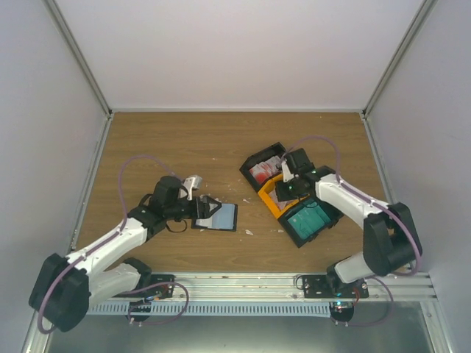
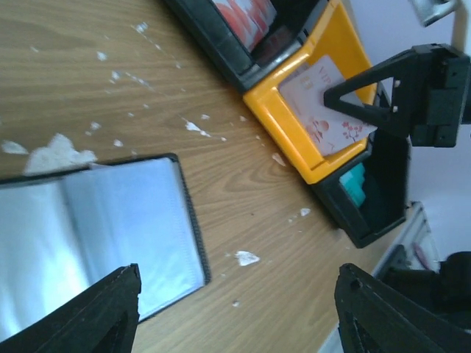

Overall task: Put the credit cards into the card holder
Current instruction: Pick up the credit card from the storage box.

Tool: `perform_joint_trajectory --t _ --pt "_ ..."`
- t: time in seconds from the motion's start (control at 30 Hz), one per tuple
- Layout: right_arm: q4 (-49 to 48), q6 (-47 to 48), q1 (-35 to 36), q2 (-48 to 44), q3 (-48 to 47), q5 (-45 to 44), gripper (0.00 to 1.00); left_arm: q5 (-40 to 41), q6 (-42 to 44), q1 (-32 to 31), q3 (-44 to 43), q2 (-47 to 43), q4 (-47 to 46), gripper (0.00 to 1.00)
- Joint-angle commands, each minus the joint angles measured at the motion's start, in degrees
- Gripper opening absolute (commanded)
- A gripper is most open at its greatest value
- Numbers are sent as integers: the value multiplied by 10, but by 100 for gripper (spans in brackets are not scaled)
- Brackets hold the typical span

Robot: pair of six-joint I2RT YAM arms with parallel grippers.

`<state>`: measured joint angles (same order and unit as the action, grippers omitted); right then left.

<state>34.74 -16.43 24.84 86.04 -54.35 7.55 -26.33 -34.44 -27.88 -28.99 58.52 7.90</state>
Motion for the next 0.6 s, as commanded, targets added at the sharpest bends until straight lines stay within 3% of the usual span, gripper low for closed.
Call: perform_joint_trajectory --t 0.0,0.17,0.37,0.57 --pt "-22 -16 -20 -64 15 -11 1 -44 -22 -24 -28 44 -92 77" --pt "-58 -24 -55 -127 48 28 0 -54 -31 -61 -75 110 -146 91" --pt "-148 -71 -98 -214 127 148 1 -132 -85 -76 -120 198 -250 98" --pt "-247 -133 -110 -252 163 256 1 -155 -100 -101 -190 271 -283 99"
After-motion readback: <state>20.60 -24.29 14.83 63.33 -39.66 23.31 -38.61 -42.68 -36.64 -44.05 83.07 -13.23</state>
